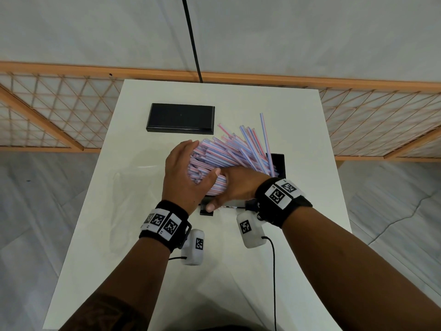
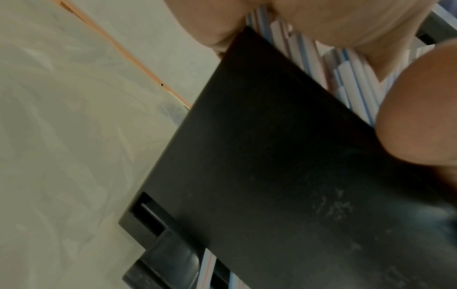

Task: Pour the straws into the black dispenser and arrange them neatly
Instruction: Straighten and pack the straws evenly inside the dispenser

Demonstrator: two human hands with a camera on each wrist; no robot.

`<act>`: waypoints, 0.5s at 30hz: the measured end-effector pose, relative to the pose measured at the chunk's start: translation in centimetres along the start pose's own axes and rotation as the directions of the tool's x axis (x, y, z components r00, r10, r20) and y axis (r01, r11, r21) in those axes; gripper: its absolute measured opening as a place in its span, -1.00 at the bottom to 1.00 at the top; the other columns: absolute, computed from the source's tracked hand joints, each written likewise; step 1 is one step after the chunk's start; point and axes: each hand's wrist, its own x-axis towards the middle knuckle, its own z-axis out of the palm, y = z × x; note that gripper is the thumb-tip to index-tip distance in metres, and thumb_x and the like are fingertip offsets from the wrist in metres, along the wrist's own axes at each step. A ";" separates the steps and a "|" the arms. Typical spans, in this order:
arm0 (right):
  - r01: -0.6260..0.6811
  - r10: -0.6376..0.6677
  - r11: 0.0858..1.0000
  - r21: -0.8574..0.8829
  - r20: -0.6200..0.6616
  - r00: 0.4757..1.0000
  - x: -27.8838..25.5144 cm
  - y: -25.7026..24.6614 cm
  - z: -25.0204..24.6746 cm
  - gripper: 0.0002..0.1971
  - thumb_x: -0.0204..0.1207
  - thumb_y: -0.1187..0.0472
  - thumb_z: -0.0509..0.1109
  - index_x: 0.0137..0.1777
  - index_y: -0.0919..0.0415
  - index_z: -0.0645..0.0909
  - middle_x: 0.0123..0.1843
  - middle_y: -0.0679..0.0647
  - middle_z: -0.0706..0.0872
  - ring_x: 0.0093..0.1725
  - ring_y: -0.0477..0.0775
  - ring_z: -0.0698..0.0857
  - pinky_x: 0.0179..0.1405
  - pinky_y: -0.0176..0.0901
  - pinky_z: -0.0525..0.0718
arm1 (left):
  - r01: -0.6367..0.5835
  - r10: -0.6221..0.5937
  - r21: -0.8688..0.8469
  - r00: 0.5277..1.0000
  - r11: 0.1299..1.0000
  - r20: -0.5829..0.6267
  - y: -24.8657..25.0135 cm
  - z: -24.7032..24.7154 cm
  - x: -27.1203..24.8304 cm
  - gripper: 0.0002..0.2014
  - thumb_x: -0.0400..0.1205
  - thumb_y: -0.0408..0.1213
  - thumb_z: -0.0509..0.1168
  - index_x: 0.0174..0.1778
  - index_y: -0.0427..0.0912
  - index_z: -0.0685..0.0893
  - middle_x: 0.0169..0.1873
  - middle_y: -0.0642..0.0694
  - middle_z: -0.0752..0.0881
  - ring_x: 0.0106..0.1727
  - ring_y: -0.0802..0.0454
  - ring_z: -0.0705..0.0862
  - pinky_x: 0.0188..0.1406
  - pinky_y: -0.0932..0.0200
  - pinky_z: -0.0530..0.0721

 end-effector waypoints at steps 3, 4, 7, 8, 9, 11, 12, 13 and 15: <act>0.007 -0.007 1.000 0.006 0.008 1.000 -0.2 -0.3 -0.1 -0.24 0.22 -0.14 0.76 0.43 -0.19 0.56 0.27 -0.28 0.68 0.29 -0.17 0.60 0.35 -0.27 0.46 | -0.010 0.010 -0.009 1.000 1.000 0.001 -0.2 0.0 0.0 -0.28 0.52 0.13 0.47 0.57 0.04 0.39 0.51 0.04 0.44 0.52 0.07 0.41 0.48 0.09 0.49; 0.009 -0.009 1.000 0.006 0.006 1.000 -0.2 -0.3 0.0 -0.26 0.23 -0.14 0.76 0.43 -0.19 0.57 0.28 -0.27 0.68 0.29 -0.16 0.60 0.37 -0.25 0.47 | -0.008 0.008 -0.009 1.000 1.000 0.003 -0.3 -0.1 0.0 -0.28 0.52 0.13 0.46 0.58 0.05 0.39 0.51 0.05 0.43 0.52 0.08 0.40 0.49 0.08 0.49; 0.033 -0.033 0.999 0.002 -0.018 0.999 -0.2 -0.5 0.1 -0.27 0.23 -0.16 0.75 0.41 -0.19 0.58 0.31 -0.25 0.70 0.32 -0.15 0.61 0.43 -0.20 0.49 | -0.005 0.005 -0.006 1.000 1.000 0.009 -0.4 0.0 -0.1 -0.28 0.55 0.15 0.44 0.60 0.06 0.37 0.54 0.07 0.40 0.55 0.09 0.37 0.50 0.07 0.48; 0.037 -0.037 0.999 -0.005 -0.030 0.999 -0.2 -0.5 0.2 -0.26 0.21 -0.18 0.75 0.41 -0.19 0.59 0.30 -0.26 0.69 0.32 -0.14 0.61 0.45 -0.18 0.49 | -0.003 0.003 -0.006 1.000 1.000 0.010 -0.4 0.0 -0.1 -0.28 0.55 0.15 0.43 0.61 0.07 0.36 0.55 0.07 0.39 0.56 0.10 0.36 0.50 0.09 0.48; 0.038 -0.038 0.999 -0.015 -0.044 0.998 -0.2 -0.5 0.2 -0.25 0.19 -0.20 0.76 0.41 -0.19 0.59 0.29 -0.26 0.69 0.31 -0.14 0.61 0.45 -0.16 0.49 | -0.002 0.002 -0.008 1.000 1.000 0.009 -0.4 0.0 -0.2 -0.28 0.56 0.15 0.42 0.62 0.07 0.35 0.55 0.08 0.39 0.56 0.11 0.36 0.51 0.11 0.46; 0.022 -0.024 0.999 -0.028 -0.063 0.998 -0.1 -0.5 0.3 -0.24 0.16 -0.23 0.76 0.38 -0.17 0.61 0.26 -0.25 0.70 0.28 -0.13 0.62 0.43 -0.13 0.52 | 0.000 0.000 -0.006 1.000 1.000 0.008 -0.5 -0.1 -0.2 -0.29 0.58 0.17 0.39 0.62 0.06 0.35 0.56 0.07 0.38 0.57 0.11 0.36 0.51 0.13 0.45; 0.016 -0.018 0.999 -0.030 -0.070 0.997 0.0 -0.4 0.3 -0.24 0.14 -0.25 0.76 0.37 -0.17 0.62 0.25 -0.24 0.71 0.27 -0.12 0.63 0.43 -0.13 0.54 | 0.000 0.000 0.002 1.000 1.000 0.009 -0.5 -0.1 -0.2 -0.29 0.58 0.18 0.38 0.63 0.06 0.35 0.57 0.07 0.38 0.57 0.11 0.36 0.52 0.13 0.45; 0.017 -0.019 0.999 -0.030 -0.077 0.997 0.0 -0.4 0.4 -0.24 0.13 -0.26 0.76 0.36 -0.16 0.62 0.25 -0.24 0.71 0.26 -0.13 0.63 0.42 -0.14 0.54 | 0.000 0.000 0.013 1.000 1.000 0.010 -0.6 -0.1 -0.2 -0.29 0.59 0.19 0.36 0.63 0.06 0.35 0.57 0.08 0.38 0.58 0.11 0.36 0.52 0.12 0.45; 0.029 -0.031 0.999 -0.017 -0.085 0.996 -0.1 -0.5 0.3 -0.24 0.15 -0.22 0.76 0.38 -0.17 0.61 0.23 -0.28 0.67 0.24 -0.18 0.59 0.36 -0.23 0.48 | 0.000 0.000 0.021 1.000 1.000 0.014 -0.6 -0.2 -0.3 -0.30 0.61 0.19 0.35 0.64 0.08 0.34 0.59 0.10 0.36 0.59 0.11 0.35 0.53 0.12 0.43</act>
